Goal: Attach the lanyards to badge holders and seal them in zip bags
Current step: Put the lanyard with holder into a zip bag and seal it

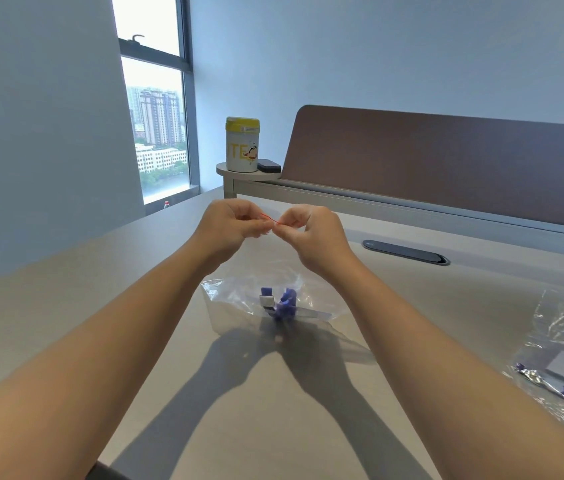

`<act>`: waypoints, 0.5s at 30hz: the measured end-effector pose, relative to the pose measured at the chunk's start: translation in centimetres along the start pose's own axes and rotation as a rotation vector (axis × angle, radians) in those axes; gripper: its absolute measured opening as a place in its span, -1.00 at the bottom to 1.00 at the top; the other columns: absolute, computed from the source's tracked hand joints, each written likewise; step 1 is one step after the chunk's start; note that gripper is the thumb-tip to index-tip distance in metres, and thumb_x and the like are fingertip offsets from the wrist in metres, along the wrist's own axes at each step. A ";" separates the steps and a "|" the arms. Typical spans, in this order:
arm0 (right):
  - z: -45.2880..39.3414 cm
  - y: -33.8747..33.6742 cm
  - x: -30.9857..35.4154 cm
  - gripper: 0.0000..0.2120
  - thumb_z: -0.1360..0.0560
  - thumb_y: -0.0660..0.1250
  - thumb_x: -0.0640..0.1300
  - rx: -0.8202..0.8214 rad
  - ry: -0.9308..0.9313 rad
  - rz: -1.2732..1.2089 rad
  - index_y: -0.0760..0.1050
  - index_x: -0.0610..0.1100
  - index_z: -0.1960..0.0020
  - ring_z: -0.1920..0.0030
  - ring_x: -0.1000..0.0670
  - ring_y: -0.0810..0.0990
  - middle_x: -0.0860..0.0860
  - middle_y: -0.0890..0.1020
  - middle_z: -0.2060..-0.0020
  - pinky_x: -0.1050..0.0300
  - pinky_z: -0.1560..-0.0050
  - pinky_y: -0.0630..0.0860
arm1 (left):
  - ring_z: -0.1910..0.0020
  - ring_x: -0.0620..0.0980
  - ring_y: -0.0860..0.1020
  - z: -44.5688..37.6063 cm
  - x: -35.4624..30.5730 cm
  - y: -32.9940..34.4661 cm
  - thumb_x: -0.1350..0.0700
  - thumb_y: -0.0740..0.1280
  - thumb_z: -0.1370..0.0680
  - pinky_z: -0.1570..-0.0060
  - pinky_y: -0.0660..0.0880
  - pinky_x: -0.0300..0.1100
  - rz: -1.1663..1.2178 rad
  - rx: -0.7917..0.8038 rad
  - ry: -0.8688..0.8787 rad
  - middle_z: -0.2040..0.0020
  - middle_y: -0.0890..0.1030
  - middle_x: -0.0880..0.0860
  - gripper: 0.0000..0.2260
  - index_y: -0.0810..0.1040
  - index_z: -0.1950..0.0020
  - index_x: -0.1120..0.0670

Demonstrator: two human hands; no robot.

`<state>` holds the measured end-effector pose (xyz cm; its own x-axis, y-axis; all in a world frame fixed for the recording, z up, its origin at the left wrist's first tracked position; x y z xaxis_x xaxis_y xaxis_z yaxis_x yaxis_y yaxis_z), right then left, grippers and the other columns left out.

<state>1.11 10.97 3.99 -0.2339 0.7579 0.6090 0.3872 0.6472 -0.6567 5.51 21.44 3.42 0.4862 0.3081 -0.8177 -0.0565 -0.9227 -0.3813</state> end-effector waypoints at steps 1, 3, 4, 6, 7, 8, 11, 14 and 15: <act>-0.1 0.1 -0.1 -0.79 -0.50 0.28 -0.09 0.002 -0.002 0.011 0.59 -0.21 0.02 -0.01 -0.11 0.54 -0.13 0.64 0.06 -0.19 -0.19 0.43 | 0.28 -0.13 0.46 0.0 0.0 0.1 0.24 0.31 -0.50 0.23 0.42 -0.36 -0.021 0.001 0.015 0.29 0.52 0.00 -0.86 0.60 0.03 0.28; -0.2 0.3 -0.3 -0.78 -0.51 0.27 -0.07 0.006 -0.002 0.039 0.58 -0.19 0.01 -0.03 -0.09 0.55 -0.11 0.65 0.04 -0.17 -0.20 0.42 | 0.28 -0.13 0.46 0.0 0.0 0.2 0.24 0.31 -0.49 0.20 0.42 -0.33 -0.057 -0.014 0.050 0.23 0.55 0.04 -0.85 0.60 0.03 0.29; -0.3 0.3 -0.4 -0.78 -0.51 0.26 -0.05 0.007 -0.002 0.061 0.57 -0.18 0.00 -0.04 -0.08 0.55 -0.09 0.65 0.03 -0.14 -0.22 0.41 | 0.28 -0.13 0.46 -0.1 0.0 0.1 0.24 0.32 -0.49 0.19 0.43 -0.32 -0.055 -0.033 0.062 0.20 0.56 0.07 -0.85 0.61 0.04 0.29; -0.3 0.2 -0.7 -0.77 -0.53 0.23 -0.02 0.018 -0.002 0.127 0.56 -0.14 -0.02 -0.06 -0.05 0.54 -0.06 0.64 0.00 -0.03 -0.22 0.35 | 0.29 -0.13 0.47 -0.2 0.3 -0.1 0.23 0.33 -0.48 0.18 0.44 -0.29 -0.038 -0.069 0.064 0.21 0.57 0.07 -0.86 0.62 0.05 0.28; -0.3 0.2 -1.0 -0.76 -0.53 0.22 -0.01 0.026 0.001 0.158 0.55 -0.13 -0.03 -0.07 -0.04 0.53 -0.04 0.64 -0.01 0.00 -0.20 0.31 | 0.29 -0.13 0.47 -0.2 0.6 -0.1 0.22 0.33 -0.48 0.18 0.44 -0.29 -0.035 -0.082 0.057 0.24 0.56 0.05 -0.86 0.62 0.05 0.27; -0.2 0.0 -1.4 -0.77 -0.53 0.21 0.00 0.035 0.005 0.181 0.54 -0.12 -0.03 -0.07 -0.04 0.52 -0.04 0.63 -0.01 0.02 -0.19 0.30 | 0.30 -0.14 0.47 -0.2 0.8 -0.1 0.22 0.33 -0.49 0.20 0.43 -0.30 -0.034 -0.092 0.046 0.29 0.55 0.01 -0.85 0.62 0.04 0.27; 0.2 -0.5 -3.0 -0.77 -0.53 0.21 0.00 0.058 0.035 0.214 0.54 -0.11 -0.04 -0.09 -0.05 0.51 -0.03 0.63 -0.02 0.01 -0.17 0.30 | 0.31 -0.14 0.46 -0.4 1.8 -0.1 0.21 0.32 -0.50 0.23 0.41 -0.33 -0.005 -0.141 0.000 0.34 0.51 -0.04 -0.84 0.62 0.02 0.27; 0.9 -1.4 -4.9 -0.78 -0.53 0.21 0.00 0.072 0.075 0.241 0.53 -0.11 -0.03 -0.07 -0.06 0.52 -0.04 0.62 -0.01 -0.01 -0.19 0.34 | 0.30 -0.12 0.46 -0.5 2.5 -0.6 0.19 0.31 -0.51 0.22 0.43 -0.31 0.017 -0.207 -0.039 0.26 0.54 0.02 -0.82 0.62 -0.01 0.27; 1.1 -1.9 -5.5 -0.79 -0.53 0.21 0.00 0.074 0.088 0.252 0.53 -0.11 -0.01 -0.06 -0.07 0.52 -0.04 0.62 0.01 -0.03 -0.19 0.37 | 0.27 -0.07 0.47 -0.6 2.7 -0.9 0.18 0.31 -0.51 0.17 0.44 -0.27 0.019 -0.239 -0.051 0.21 0.55 0.06 -0.81 0.62 -0.02 0.26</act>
<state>0.65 5.64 1.35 -0.0588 0.8877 0.4566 0.3559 0.4460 -0.8212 7.37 22.96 1.78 0.4424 0.2962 -0.8465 0.1454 -0.9551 -0.2582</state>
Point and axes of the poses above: each hand's wrist, its own z-axis away from the middle knuckle, its own y-axis out of the palm, x = y × z, the point moved 8 cm from there along -z, towards the middle knuckle
